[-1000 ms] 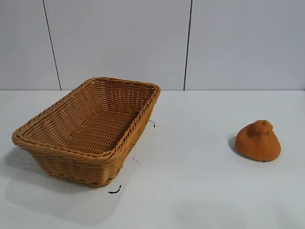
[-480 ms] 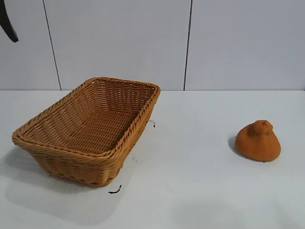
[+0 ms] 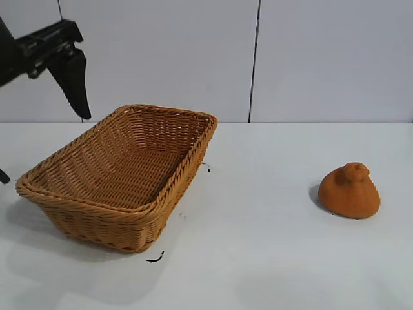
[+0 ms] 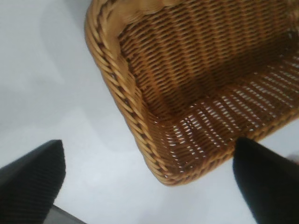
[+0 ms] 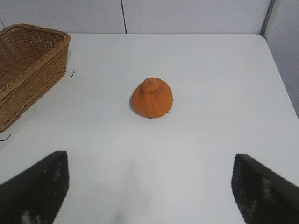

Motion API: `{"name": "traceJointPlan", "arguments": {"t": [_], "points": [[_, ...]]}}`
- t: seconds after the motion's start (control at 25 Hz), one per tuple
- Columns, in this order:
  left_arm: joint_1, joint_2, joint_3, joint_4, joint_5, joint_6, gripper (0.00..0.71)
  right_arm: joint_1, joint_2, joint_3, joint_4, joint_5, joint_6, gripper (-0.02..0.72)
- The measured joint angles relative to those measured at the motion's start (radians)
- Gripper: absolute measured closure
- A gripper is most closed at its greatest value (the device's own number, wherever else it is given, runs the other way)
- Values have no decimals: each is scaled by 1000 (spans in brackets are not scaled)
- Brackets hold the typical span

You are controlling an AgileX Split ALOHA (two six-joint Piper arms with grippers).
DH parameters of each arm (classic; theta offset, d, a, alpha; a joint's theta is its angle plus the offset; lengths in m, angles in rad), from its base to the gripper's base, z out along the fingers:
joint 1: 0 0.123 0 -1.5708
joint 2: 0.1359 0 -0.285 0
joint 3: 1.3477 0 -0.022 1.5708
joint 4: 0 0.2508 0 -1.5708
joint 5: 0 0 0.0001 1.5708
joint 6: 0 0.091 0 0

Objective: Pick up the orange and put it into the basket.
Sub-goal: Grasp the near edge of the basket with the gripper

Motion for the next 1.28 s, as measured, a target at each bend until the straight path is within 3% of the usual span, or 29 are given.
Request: {"name": "traceJointPlan", "arguments": {"t": [0.76,0.92,1.16,1.28], "points": [[0,241,-1,-22,-159,-52,30,0,0,0,0,0,0,55],[0,241,-1,-23,-162,-53,177,0,0,0,0,0,0,55],[0,241,-1,-23,-140,-75,529,0,0,0,0,0,0,55],[2,241,-1,-27,-142,-103,615,0,0,0,0,0,0,55]]}}
